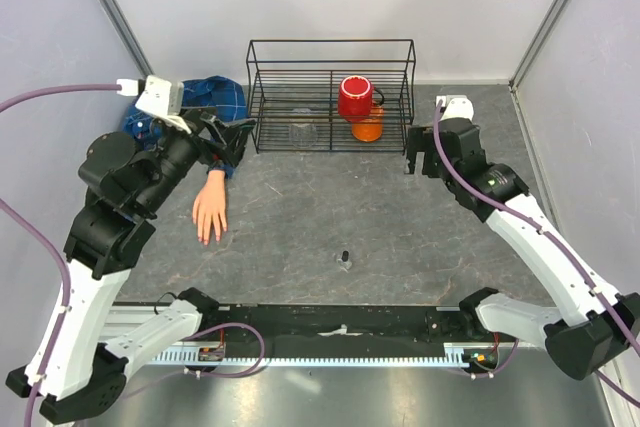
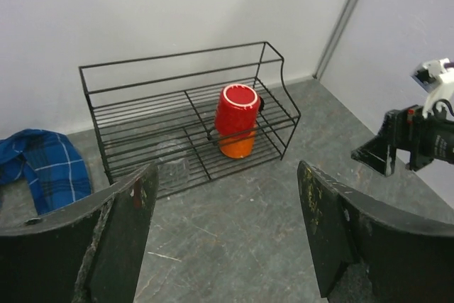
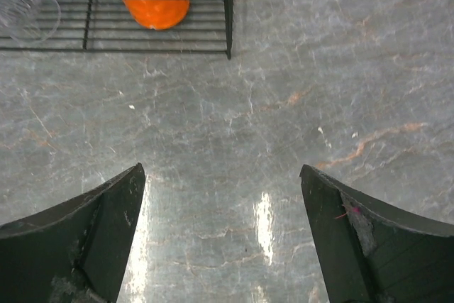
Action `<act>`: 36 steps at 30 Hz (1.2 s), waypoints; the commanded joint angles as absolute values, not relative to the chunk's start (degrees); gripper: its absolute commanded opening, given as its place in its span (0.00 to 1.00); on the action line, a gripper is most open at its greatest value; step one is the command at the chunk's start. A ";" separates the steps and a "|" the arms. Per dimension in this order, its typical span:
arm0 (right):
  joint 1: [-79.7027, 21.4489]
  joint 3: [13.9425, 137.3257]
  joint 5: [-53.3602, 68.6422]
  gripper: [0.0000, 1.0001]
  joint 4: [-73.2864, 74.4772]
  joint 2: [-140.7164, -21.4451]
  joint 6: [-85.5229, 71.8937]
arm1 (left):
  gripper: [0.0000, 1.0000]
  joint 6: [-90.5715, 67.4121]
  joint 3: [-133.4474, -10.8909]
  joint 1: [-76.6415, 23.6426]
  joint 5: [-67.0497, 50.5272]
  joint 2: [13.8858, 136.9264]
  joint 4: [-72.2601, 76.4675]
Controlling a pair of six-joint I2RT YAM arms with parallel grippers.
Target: Paint the nails
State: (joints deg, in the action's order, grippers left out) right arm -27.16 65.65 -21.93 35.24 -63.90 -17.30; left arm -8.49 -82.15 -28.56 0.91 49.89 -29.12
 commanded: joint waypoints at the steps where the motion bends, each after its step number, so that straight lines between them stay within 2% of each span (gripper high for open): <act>1: -27.33 66.89 -23.90 0.98 38.14 -64.69 -20.12 | 0.82 -9.31 -83.06 -28.30 -6.93 53.43 -33.13; 6: -27.42 64.43 -20.15 0.98 39.11 -64.51 -19.08 | 0.83 -11.25 -78.41 -29.00 -20.96 58.79 -36.90; 8: -27.33 63.81 -20.13 0.98 40.33 -65.12 -19.51 | 0.83 -10.99 -77.52 -31.97 -23.02 61.42 -38.84; 14: -27.33 62.40 -22.67 0.98 41.13 -66.18 -22.41 | 0.81 -15.36 -71.73 -47.77 -10.65 66.97 -39.29; 17: -27.42 61.70 -23.64 0.98 41.57 -65.92 -22.85 | 0.76 -19.49 -69.00 -55.59 -1.70 69.95 -38.49; 19: -27.42 60.91 -24.69 0.98 41.92 -65.57 -23.29 | 0.72 -23.53 -68.29 -58.70 6.74 72.14 -38.93; 21: -27.33 60.12 -26.80 0.98 42.27 -64.96 -24.52 | 0.60 -30.22 -67.24 -61.25 9.65 73.47 -38.41; 24: -27.42 58.71 -26.11 0.98 42.10 -64.25 -22.52 | 0.59 -28.32 -67.15 -67.57 11.86 75.84 -35.34; 30: -27.42 57.57 -21.97 0.98 40.61 -61.53 -20.74 | 0.65 -26.45 -71.00 -69.52 11.07 82.17 -38.13; 36: -27.33 57.04 -25.22 0.98 40.61 -58.80 -21.01 | 0.57 -30.93 -72.07 -69.52 13.44 87.00 -39.29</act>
State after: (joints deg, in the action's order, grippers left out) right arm -27.27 57.54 -23.11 41.87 -61.28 -21.61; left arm -26.24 -69.56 -69.58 9.74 85.12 -38.50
